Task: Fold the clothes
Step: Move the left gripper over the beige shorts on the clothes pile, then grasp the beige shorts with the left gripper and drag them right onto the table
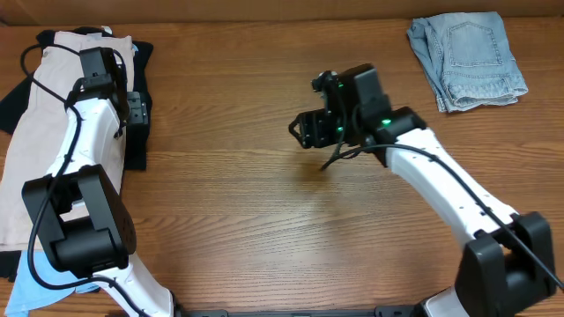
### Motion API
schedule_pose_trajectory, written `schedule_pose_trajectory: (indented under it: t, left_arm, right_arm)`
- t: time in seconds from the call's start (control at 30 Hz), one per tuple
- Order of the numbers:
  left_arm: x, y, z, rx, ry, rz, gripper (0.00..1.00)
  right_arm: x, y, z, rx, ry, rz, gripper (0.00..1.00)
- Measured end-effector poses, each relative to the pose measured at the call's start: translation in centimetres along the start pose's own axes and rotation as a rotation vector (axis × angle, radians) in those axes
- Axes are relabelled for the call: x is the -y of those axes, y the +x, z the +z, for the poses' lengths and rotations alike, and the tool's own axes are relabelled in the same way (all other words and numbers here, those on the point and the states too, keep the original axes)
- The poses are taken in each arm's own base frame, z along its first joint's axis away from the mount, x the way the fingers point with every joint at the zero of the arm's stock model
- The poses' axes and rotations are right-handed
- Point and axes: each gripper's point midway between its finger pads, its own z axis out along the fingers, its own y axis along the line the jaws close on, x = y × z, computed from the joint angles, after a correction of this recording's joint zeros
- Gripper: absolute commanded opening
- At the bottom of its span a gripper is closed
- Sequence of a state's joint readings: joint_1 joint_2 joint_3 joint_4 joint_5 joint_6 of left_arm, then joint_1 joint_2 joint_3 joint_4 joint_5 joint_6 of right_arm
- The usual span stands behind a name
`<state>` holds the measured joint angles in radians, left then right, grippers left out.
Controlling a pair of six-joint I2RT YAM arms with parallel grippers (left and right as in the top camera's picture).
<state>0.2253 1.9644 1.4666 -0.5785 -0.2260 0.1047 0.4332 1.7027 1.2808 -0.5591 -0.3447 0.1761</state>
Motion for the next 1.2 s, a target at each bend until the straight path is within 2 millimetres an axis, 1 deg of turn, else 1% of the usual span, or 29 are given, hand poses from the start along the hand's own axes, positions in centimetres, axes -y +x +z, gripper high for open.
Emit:
schedule_pose_trajectory:
  t: [0.03, 0.07, 0.1, 0.17, 0.27, 0.37, 0.4, 0.47, 0.57, 0.6, 0.7, 0.77, 0.9, 0.97, 1.07, 1.2]
  left_arm:
    - [0.0, 0.0, 0.0, 0.000, -0.001, 0.000, 0.59]
    - [-0.1, 0.0, 0.0, -0.001, -0.005, 0.003, 0.51]
    - [-0.1, 0.0, 0.1, 0.000, -0.009, 0.003, 0.49]
    - [-0.4, 0.0, 0.1, -0.001, -0.022, 0.004, 0.50]
    - [-0.5, 0.1, 0.5, -0.005, -0.036, 0.004, 0.50]
    - [-0.3, 0.9, 1.6, -0.036, -0.041, 0.012, 0.51]
    - [-0.2, 1.2, 2.1, -0.050, -0.043, 0.015, 0.53]
    - [0.0, 2.0, 3.1, -0.077, -0.044, 0.022, 0.55]
    - [0.0, 2.7, 3.9, -0.102, -0.047, 0.025, 0.54]
    - [0.0, 2.7, 3.9, -0.102, -0.048, 0.025, 0.52]
    - [-0.2, 2.7, 3.9, -0.103, -0.059, 0.024, 0.37]
    - [-0.3, 2.7, 3.9, -0.104, -0.066, 0.024, 0.29]
    - [-0.5, 2.8, 3.8, -0.107, -0.077, 0.021, 0.18]
    - [-0.6, 2.8, 3.8, -0.108, -0.079, 0.019, 0.15]
    - [-0.6, 3.0, 3.9, -0.112, -0.081, 0.018, 0.05]
    - [-0.7, 3.4, 4.1, -0.119, -0.085, 0.003, 0.04]
  right_arm:
    - [0.0, 0.4, 0.7, -0.016, 0.011, 0.007, 0.73]
    - [0.1, 0.6, 0.9, -0.022, 0.016, 0.009, 0.73]
    - [0.2, 0.9, 1.3, -0.032, 0.022, 0.013, 0.73]
    - [0.5, 1.3, 1.9, -0.048, 0.035, 0.023, 0.73]
    - [0.8, 1.5, 2.3, -0.055, 0.047, 0.034, 0.73]
    - [0.9, 1.5, 2.3, -0.055, 0.050, 0.035, 0.73]
    - [0.9, 1.5, 2.3, -0.055, 0.051, 0.035, 0.73]
    - [0.9, 1.5, 2.3, -0.055, 0.051, 0.035, 0.74]
    - [0.9, 1.5, 2.3, -0.056, 0.052, 0.035, 0.74]
    - [0.9, 1.6, 2.3, -0.057, 0.053, 0.036, 0.74]
    - [1.0, 1.7, 2.3, -0.061, 0.058, 0.037, 0.74]
    - [1.1, 1.7, 2.3, -0.062, 0.060, 0.037, 0.74]
    - [1.1, 1.9, 2.2, -0.072, 0.063, 0.041, 0.74]
    - [1.1, 1.9, 2.2, -0.071, 0.063, 0.041, 0.74]
    - [1.1, 2.0, 2.3, -0.075, 0.064, 0.042, 0.74]
    - [1.2, 2.0, 2.3, -0.076, 0.064, 0.042, 0.74]
